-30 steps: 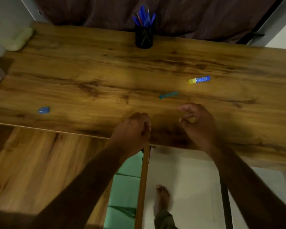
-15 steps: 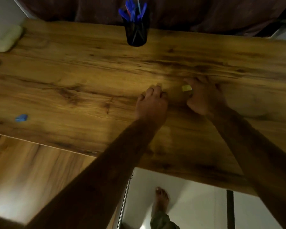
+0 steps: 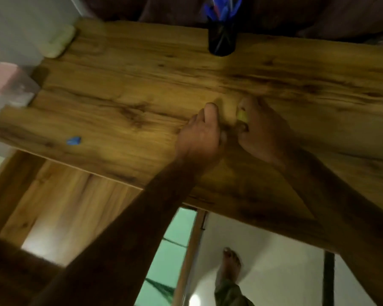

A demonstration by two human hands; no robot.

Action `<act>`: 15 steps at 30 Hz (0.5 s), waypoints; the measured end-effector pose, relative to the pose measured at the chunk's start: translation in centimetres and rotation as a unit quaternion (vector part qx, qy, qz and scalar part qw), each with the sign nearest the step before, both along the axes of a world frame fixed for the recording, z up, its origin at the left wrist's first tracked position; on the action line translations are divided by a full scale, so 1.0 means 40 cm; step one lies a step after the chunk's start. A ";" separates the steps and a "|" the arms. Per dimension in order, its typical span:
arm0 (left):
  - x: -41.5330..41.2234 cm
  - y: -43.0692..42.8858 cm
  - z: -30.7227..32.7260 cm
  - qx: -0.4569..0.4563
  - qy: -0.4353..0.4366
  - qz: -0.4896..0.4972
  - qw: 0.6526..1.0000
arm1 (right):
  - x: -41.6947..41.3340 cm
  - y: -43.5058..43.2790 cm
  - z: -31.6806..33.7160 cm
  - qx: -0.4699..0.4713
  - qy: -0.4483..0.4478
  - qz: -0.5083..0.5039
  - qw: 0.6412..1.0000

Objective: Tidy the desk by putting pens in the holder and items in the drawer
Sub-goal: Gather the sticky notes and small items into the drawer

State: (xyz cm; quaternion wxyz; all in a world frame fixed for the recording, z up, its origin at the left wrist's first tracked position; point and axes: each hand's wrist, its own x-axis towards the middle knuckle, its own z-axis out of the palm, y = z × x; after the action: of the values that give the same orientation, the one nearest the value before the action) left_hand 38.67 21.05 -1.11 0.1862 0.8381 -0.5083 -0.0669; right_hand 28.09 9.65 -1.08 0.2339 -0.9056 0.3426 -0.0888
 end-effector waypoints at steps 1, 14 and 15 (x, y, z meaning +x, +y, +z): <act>0.024 0.031 0.009 0.009 0.001 0.019 1.000 | 0.030 0.029 0.004 -0.004 -0.001 0.008 1.000; 0.547 0.591 -0.017 0.115 -0.087 0.184 0.972 | 0.515 0.533 -0.021 -0.011 0.000 0.166 0.986; 0.562 0.595 -0.031 0.132 -0.073 0.166 0.974 | 0.541 0.551 -0.019 -0.016 0.007 0.166 0.986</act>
State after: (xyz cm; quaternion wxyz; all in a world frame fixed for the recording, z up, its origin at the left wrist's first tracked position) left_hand 61.15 44.86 -2.34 0.0450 0.9307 -0.3607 -0.0405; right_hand 49.72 31.67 -1.85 0.2284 -0.9541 0.1875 -0.0478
